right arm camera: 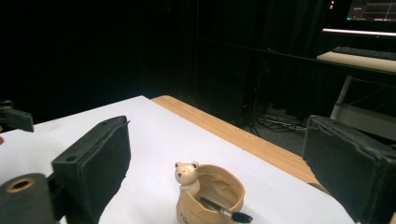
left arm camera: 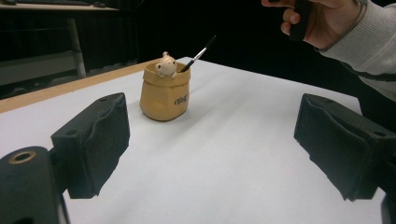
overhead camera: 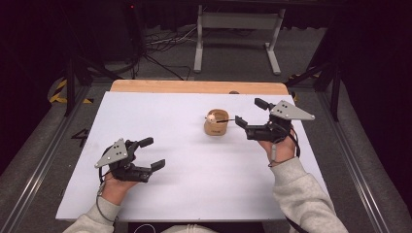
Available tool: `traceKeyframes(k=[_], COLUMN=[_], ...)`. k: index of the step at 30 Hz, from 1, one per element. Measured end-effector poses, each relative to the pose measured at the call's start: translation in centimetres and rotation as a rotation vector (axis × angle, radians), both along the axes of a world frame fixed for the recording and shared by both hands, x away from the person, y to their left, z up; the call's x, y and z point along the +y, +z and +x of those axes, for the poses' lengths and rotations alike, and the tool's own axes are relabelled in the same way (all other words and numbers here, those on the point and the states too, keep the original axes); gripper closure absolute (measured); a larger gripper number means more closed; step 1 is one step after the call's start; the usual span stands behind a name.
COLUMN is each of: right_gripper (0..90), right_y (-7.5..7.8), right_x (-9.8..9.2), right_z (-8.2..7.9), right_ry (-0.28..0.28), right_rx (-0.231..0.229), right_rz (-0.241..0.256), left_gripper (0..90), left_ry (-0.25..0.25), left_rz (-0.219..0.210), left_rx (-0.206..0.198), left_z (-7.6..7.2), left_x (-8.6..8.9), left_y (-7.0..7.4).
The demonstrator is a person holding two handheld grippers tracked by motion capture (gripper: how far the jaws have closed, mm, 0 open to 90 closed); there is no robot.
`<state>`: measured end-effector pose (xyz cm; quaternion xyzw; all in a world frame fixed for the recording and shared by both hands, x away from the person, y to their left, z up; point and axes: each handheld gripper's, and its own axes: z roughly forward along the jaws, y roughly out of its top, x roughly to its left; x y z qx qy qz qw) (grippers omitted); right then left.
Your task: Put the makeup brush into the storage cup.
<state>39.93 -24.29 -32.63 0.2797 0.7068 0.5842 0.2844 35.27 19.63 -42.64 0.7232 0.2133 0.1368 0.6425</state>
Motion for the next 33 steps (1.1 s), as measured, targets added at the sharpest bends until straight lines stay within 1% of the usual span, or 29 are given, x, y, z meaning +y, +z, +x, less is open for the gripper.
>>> traceKeyframes(k=[2,3,4,5,8,11,16,18,22,24,25,26,29,30,32,33], right_gripper=[5.3,4.5,3.3,3.3,3.4,3.4,2.5,2.5,2.6,2.6,2.6,2.5,2.5,2.5,2.5,2.5], right_y=[0.0,-0.1,-0.1,-0.3,-0.5,-0.7,-1.4,-1.6,-2.2,-2.6,-2.9,-3.3,-4.1,-4.3,-4.7,-4.9], right_x=[-0.4,-0.5,-0.7,-0.9,-1.4,-1.9,-2.7,-2.8,-3.5,-3.8,-3.9,-3.9,-4.0,-4.0,-4.1,-4.1], right_z=[-0.3,-0.5,-0.7,-0.9,-1.7,-2.5,-3.5,-3.7,-4.2,-4.4,-4.6,-4.7,-4.9,-5.0,-5.1,-5.2], right_ry=[0.009,0.017,0.027,0.036,0.042,0.051,0.088,0.093,0.096,0.103,0.103,0.108,0.115,0.117,0.116,0.117], right_rx=[-0.004,0.000,-0.002,-0.008,-0.026,-0.036,-0.037,-0.033,-0.040,-0.035,-0.029,-0.025,-0.026,-0.025,-0.026,-0.026], right_rz=[-0.001,-0.001,0.001,0.002,-0.003,-0.002,-0.003,-0.005,0.003,0.008,0.004,-0.006,-0.028,-0.028,-0.024,-0.022], left_gripper=[10.4,10.2,10.0,9.8,9.4,9.1,8.4,8.2,7.3,7.0,6.9,6.7,6.5,6.4,6.3,6.3], left_ry=[0.005,0.003,0.007,0.005,0.010,0.013,0.014,0.014,0.010,0.010,0.012,0.010,0.015,0.016,0.014,0.017], left_rz=[-0.007,-0.011,-0.009,-0.011,-0.015,-0.015,-0.013,-0.017,-0.023,-0.021,-0.028,-0.024,-0.034,-0.033,-0.026,-0.030], left_rx=[0.001,0.009,0.004,0.008,0.005,0.012,0.012,0.017,0.021,0.025,0.029,0.025,0.027,0.032,0.027,0.029], left_z=[0.0,-0.1,-0.1,-0.2,-0.3,-0.4,-0.6,-0.7,-0.9,-1.0,-1.1,-1.1,-1.2,-1.3,-1.3,-1.4], left_x=[0.2,0.3,0.5,0.5,0.8,1.1,1.3,1.3,1.4,1.6,1.7,1.8,2.0,2.1,2.2,2.2], left_y=[0.0,0.0,0.1,0.1,0.1,0.1,0.0,0.0,0.0,-0.1,-0.1,-0.1,-0.2,-0.3,-0.3,-0.3])
